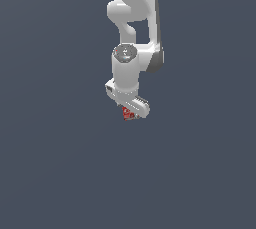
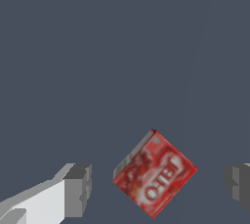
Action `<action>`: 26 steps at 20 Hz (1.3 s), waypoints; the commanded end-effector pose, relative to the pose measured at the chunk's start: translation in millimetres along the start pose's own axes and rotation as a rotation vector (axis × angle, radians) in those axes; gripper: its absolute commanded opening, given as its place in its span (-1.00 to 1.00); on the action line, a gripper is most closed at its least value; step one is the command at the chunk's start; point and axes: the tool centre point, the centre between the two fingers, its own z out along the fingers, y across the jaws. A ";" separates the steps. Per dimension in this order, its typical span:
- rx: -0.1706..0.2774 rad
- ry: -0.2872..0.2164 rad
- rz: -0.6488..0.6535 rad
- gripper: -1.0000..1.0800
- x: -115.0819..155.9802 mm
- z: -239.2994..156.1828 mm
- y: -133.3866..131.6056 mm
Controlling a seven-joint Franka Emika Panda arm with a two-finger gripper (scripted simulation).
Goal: Pick up the object and move it to a goal position.
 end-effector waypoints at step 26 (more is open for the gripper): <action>-0.010 0.015 0.664 0.92 -48.1 50.5 15.1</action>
